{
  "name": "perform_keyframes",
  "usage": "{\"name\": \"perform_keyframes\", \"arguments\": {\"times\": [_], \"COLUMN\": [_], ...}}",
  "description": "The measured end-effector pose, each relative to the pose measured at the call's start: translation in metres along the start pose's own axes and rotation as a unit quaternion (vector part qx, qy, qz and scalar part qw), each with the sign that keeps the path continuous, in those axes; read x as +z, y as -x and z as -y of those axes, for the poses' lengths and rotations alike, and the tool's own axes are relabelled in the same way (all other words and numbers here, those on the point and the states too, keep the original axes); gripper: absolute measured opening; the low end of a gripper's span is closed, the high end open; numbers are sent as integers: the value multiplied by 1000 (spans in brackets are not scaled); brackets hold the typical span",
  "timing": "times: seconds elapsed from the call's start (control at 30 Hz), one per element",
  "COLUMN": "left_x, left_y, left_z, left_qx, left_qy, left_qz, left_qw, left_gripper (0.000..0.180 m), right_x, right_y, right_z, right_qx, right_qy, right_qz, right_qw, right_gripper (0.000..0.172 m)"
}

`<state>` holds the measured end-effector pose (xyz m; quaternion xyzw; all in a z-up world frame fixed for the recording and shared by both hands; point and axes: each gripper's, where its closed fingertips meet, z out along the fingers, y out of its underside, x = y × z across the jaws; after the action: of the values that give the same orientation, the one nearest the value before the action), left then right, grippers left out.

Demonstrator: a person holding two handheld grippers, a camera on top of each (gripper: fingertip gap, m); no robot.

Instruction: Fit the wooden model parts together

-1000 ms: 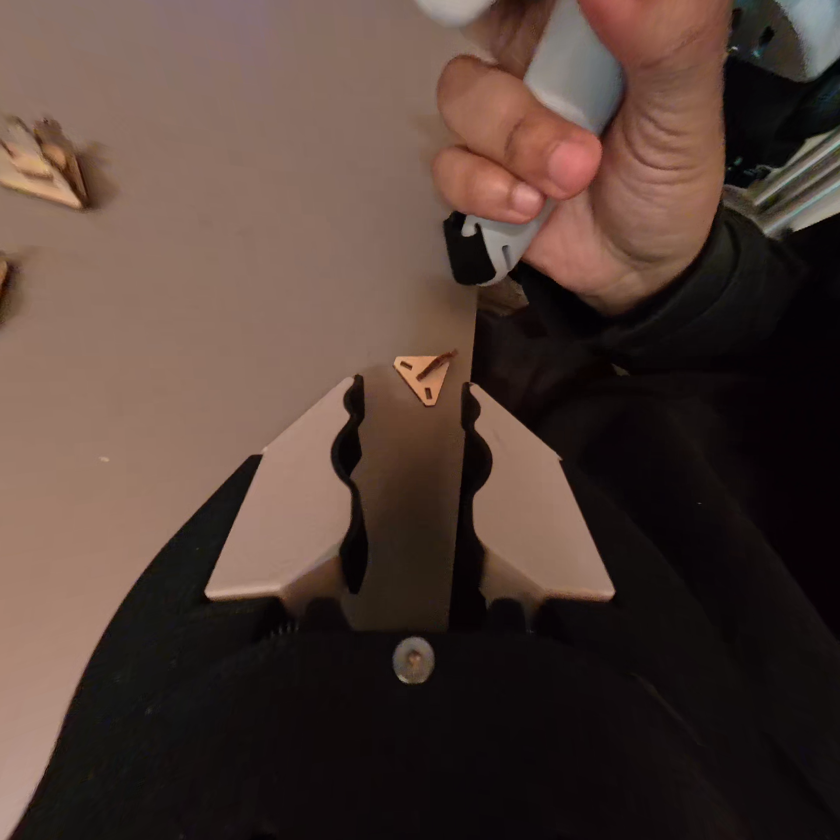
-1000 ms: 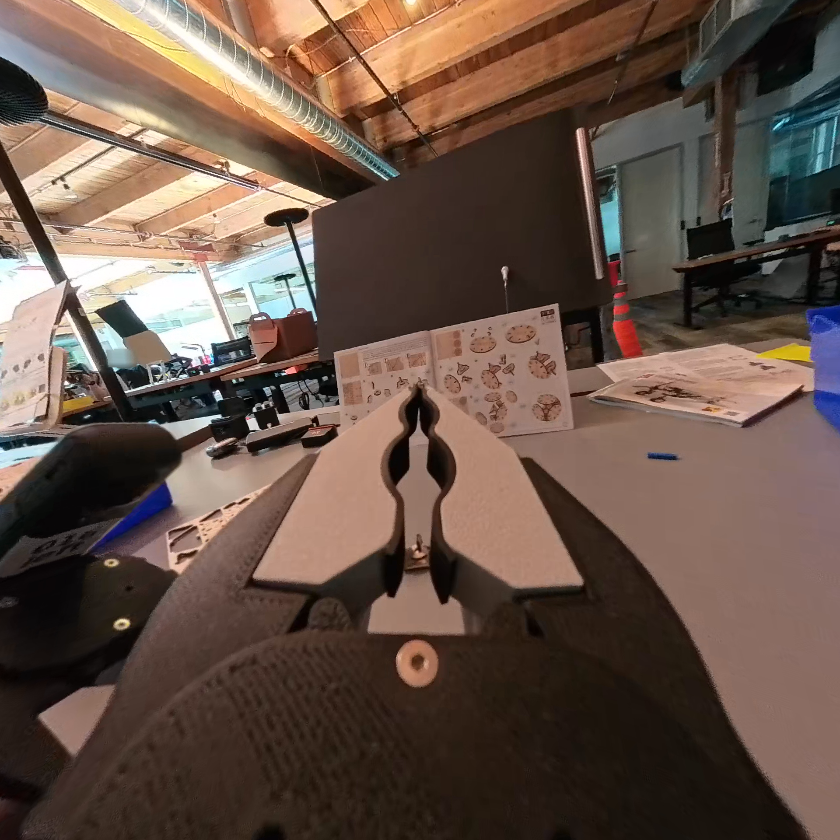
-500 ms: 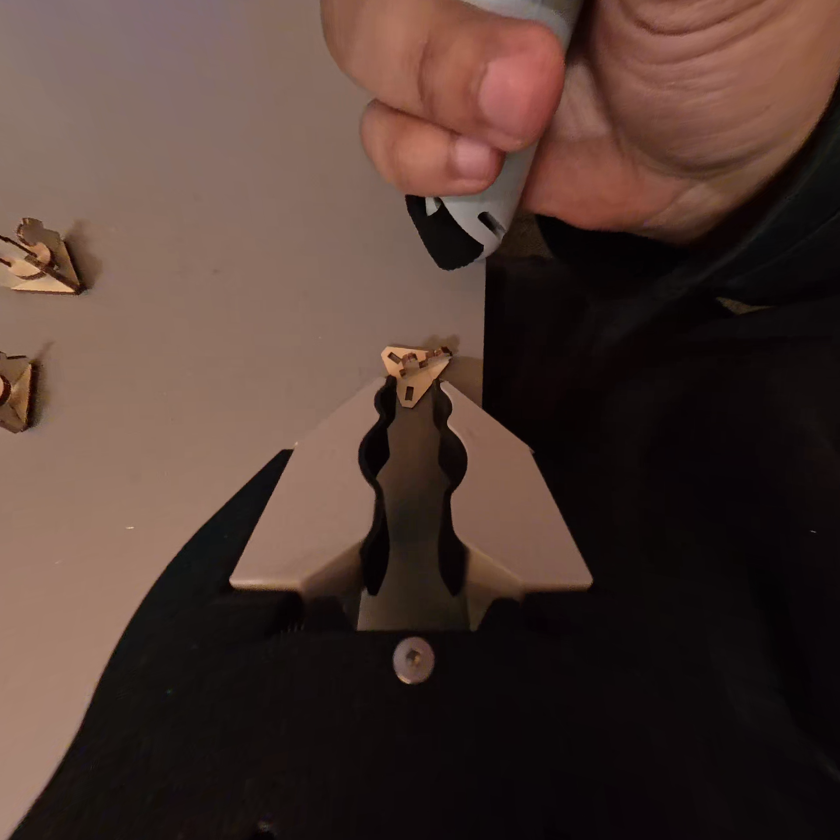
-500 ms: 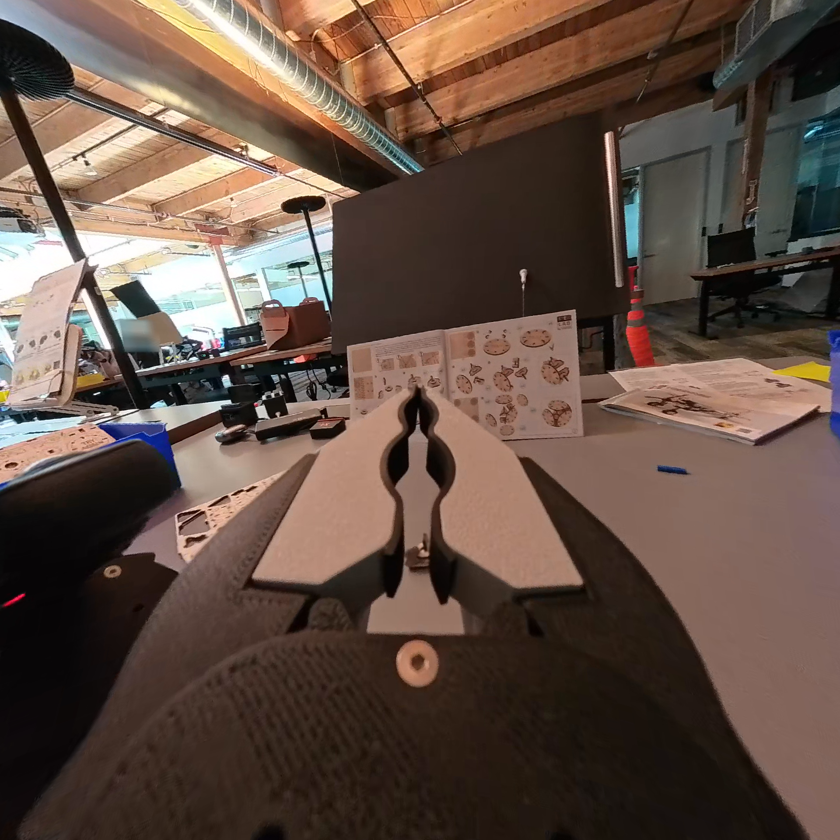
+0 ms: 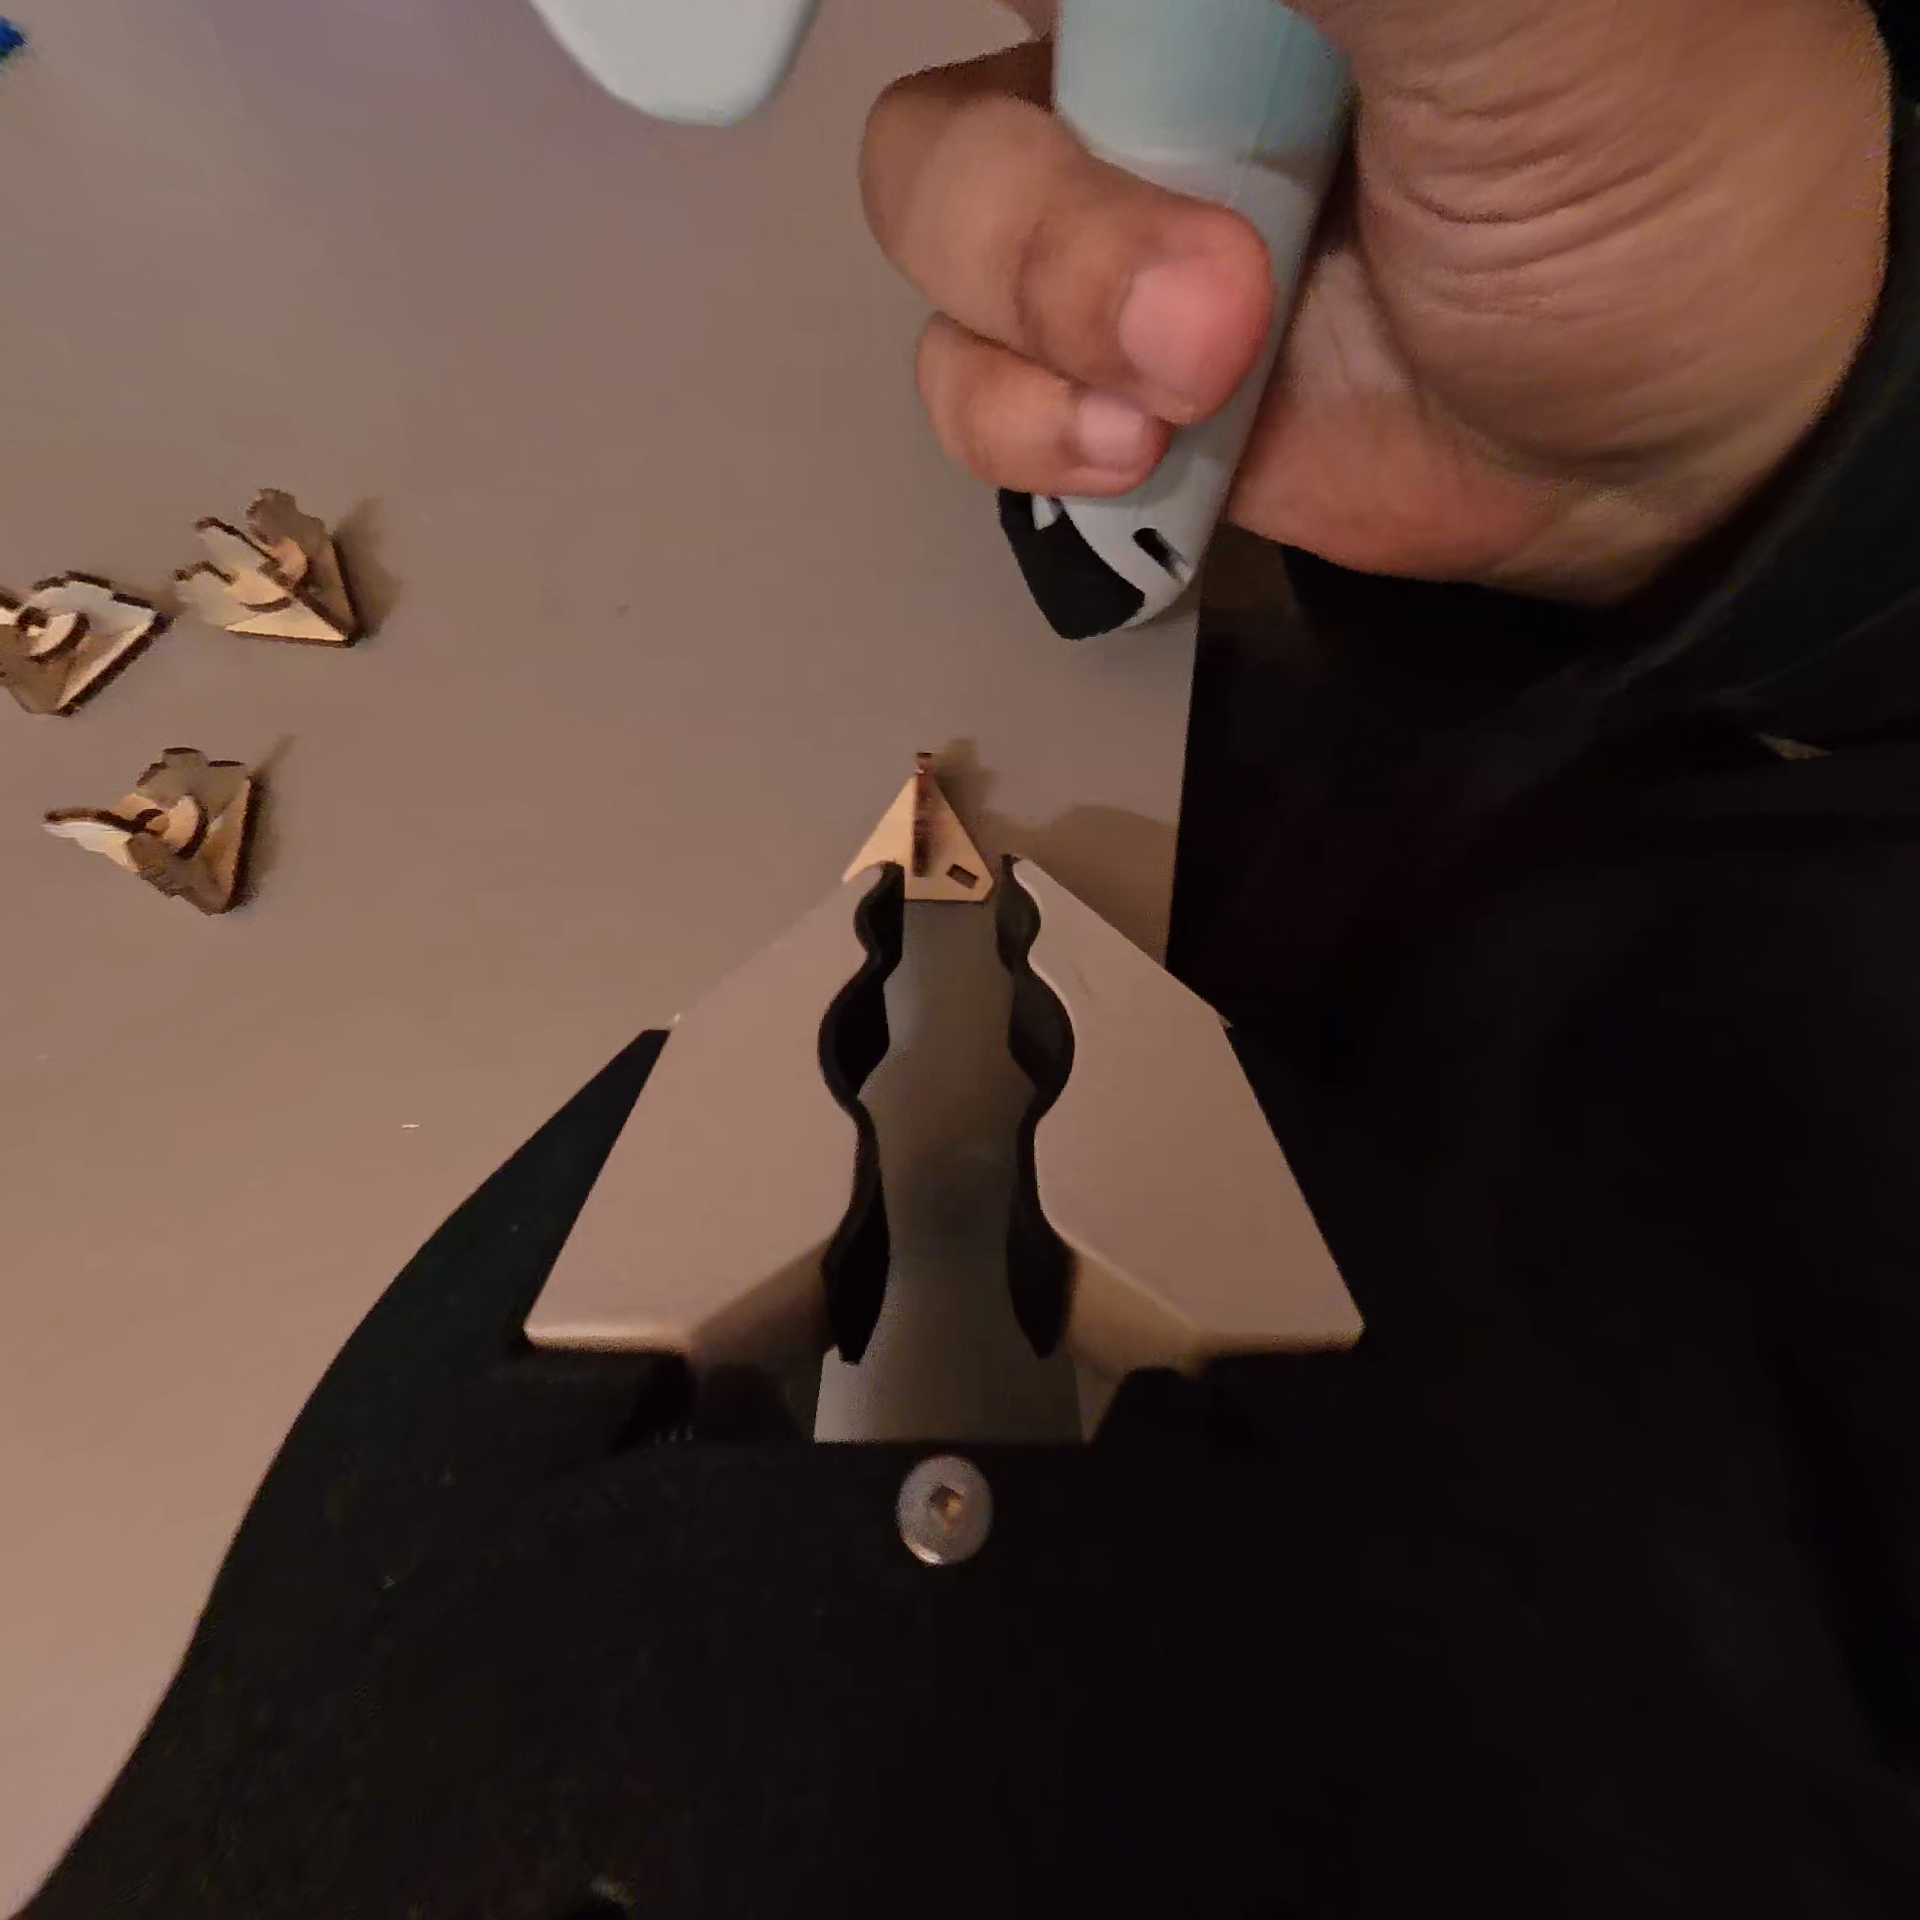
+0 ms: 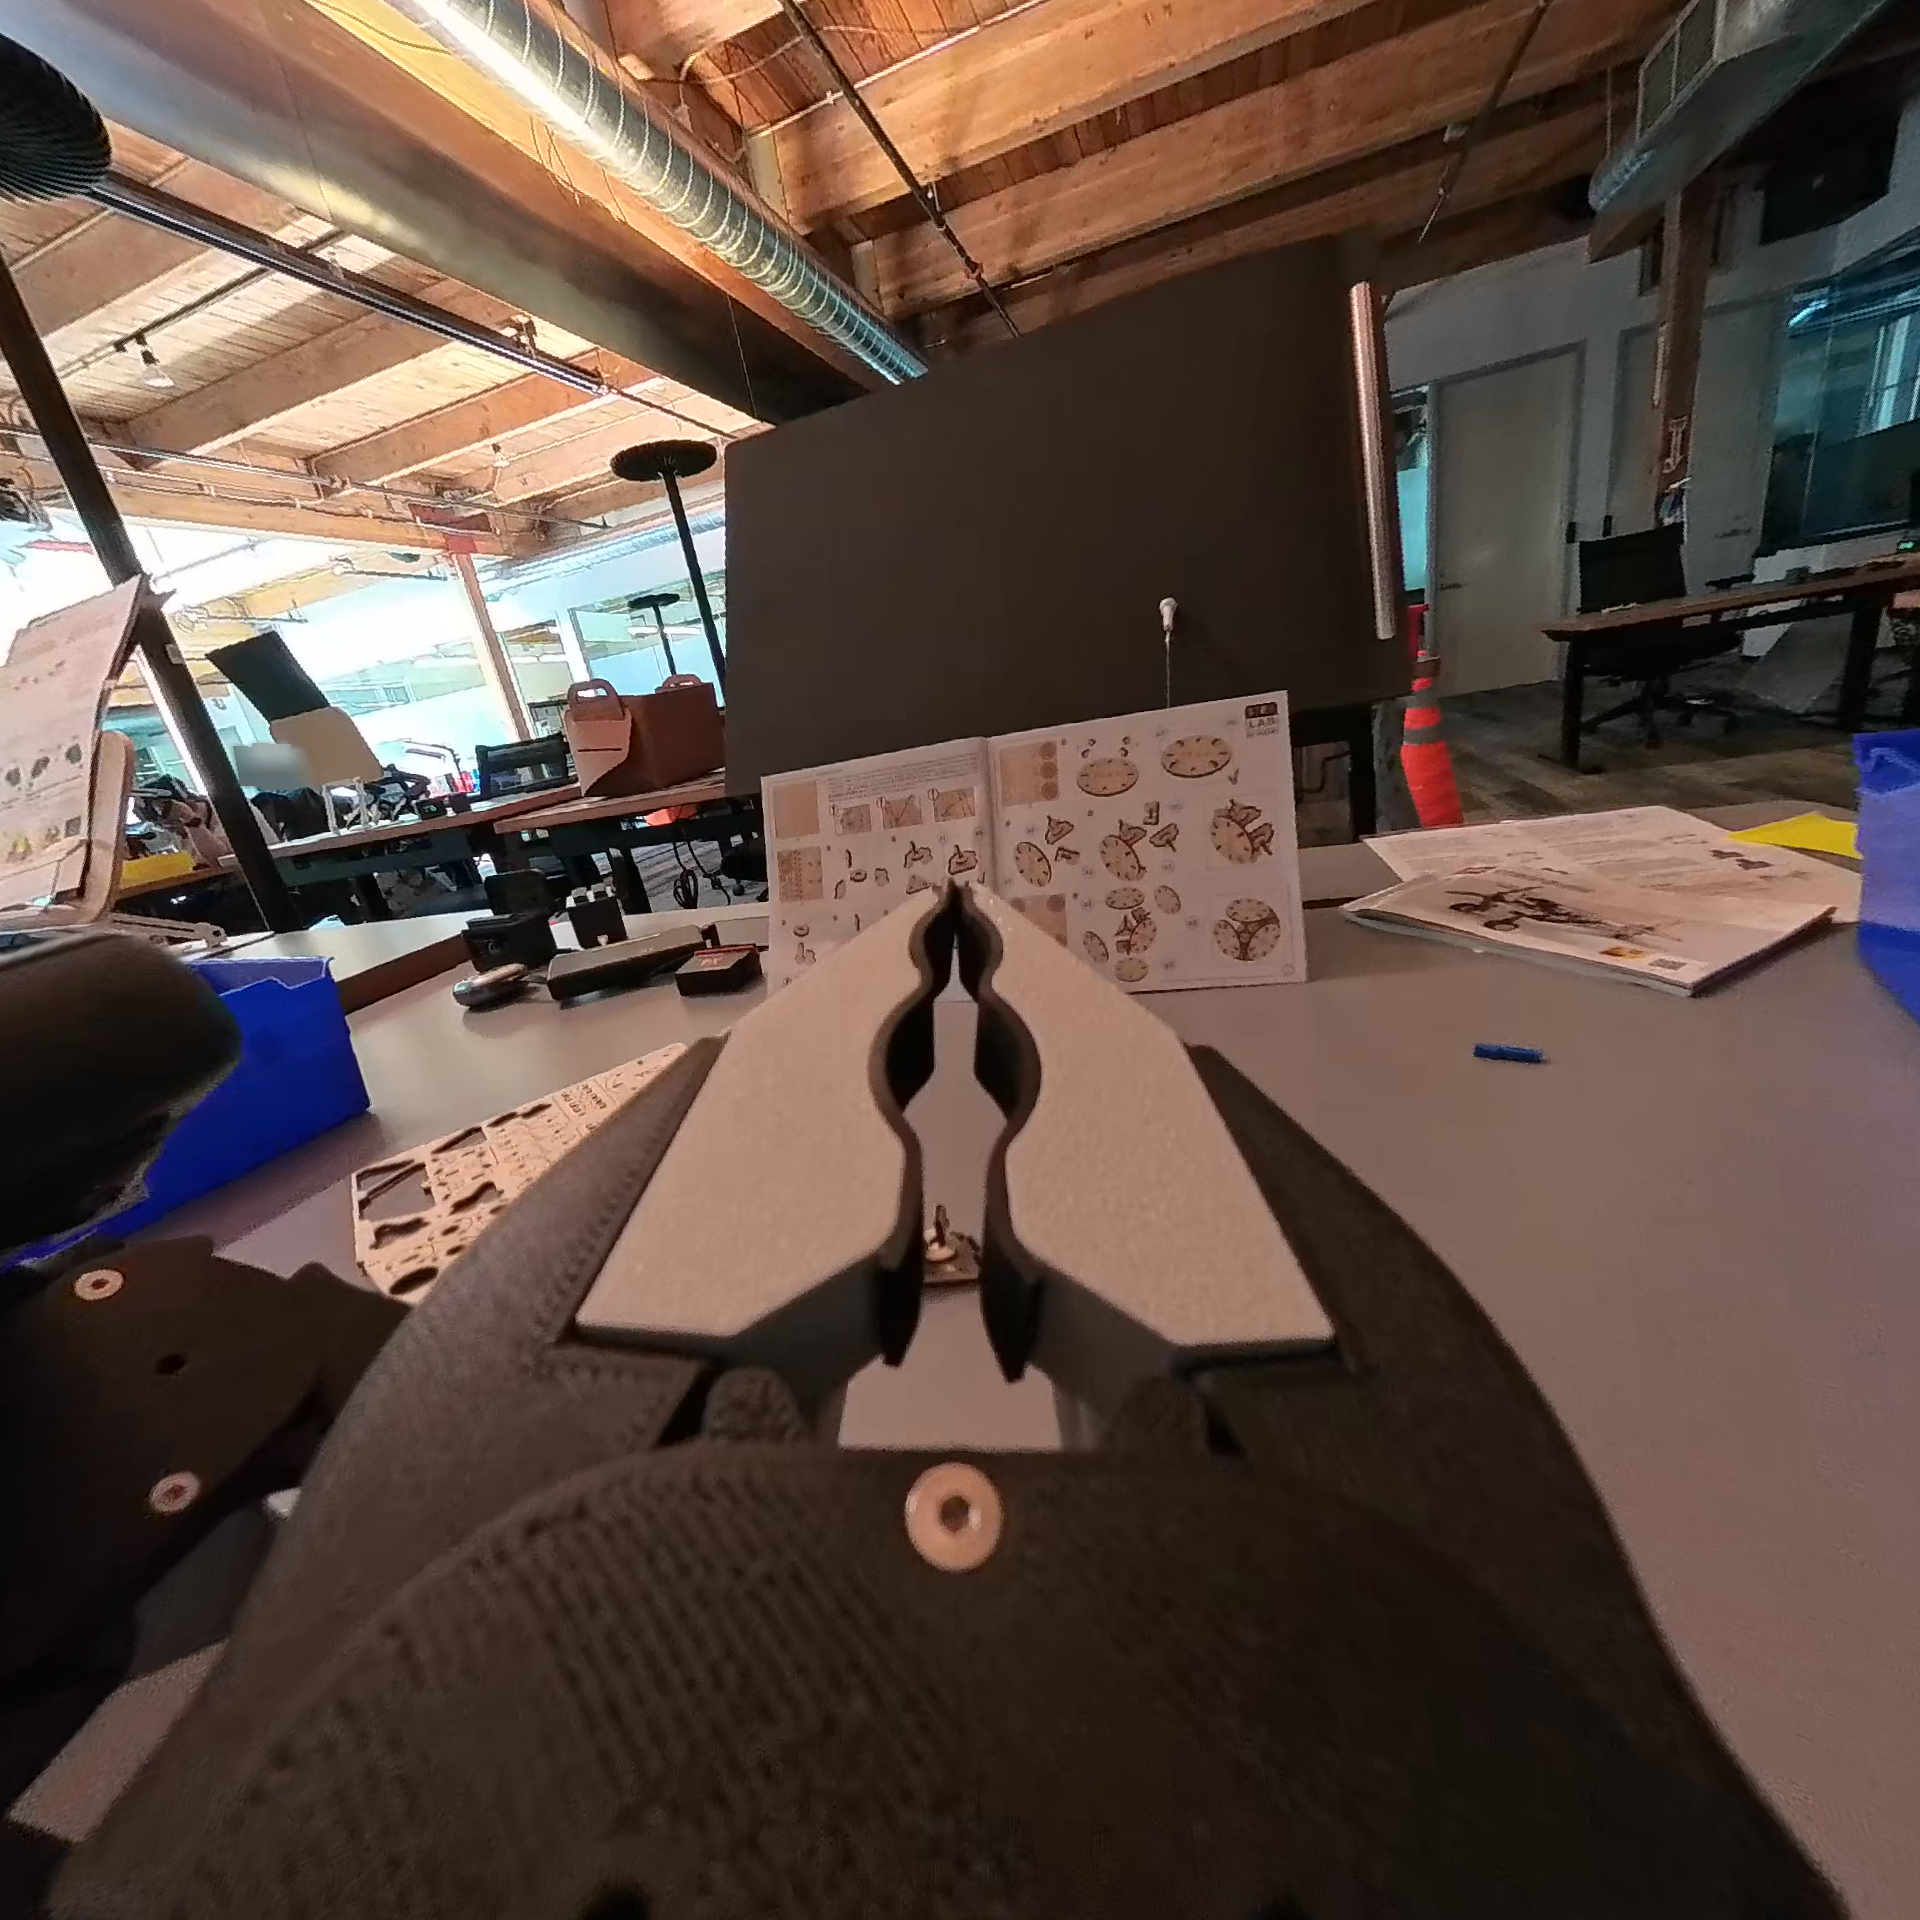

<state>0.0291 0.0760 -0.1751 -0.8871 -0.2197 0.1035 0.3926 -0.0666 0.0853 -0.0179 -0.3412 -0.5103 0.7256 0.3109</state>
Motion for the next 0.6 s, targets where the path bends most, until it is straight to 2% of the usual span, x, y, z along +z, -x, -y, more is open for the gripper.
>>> {"name": "perform_keyframes", "arguments": {"times": [0.1, 0.2, 0.27, 0.37, 0.47, 0.6], "left_x": [1, 5, 9, 11, 11, 11], "left_y": [6, 5, 6, 6, 6, 6], "left_z": [5, 7, 2, 2, 2, 2], "left_qx": [-17, -16, -15, -10, -17, -26], "left_qy": [-15, -12, 8, 13, 13, 12], "left_qz": [6, -4, -2, 1, -4, -12], "left_qw": [1000, 1000, 1000, 1000, 1000, 1000], "left_gripper": [25, 24, 12, 6, 4, 4], "right_x": [0, 3, 7, 16, 24, 20], "right_y": [-1, -1, 3, 11, 13, 6], "right_z": [1, -2, -5, -10, 2, 19], "right_qx": [9, 21, 30, 77, 100, 84], "right_qy": [-3, -8, -14, -13, -33, -84], "right_qz": [0, 7, 27, 60, 67, 30], "right_qw": [1000, 1000, 999, 995, 992, 992], "right_gripper": [0, 0, 0, 0, 0, 0]}}
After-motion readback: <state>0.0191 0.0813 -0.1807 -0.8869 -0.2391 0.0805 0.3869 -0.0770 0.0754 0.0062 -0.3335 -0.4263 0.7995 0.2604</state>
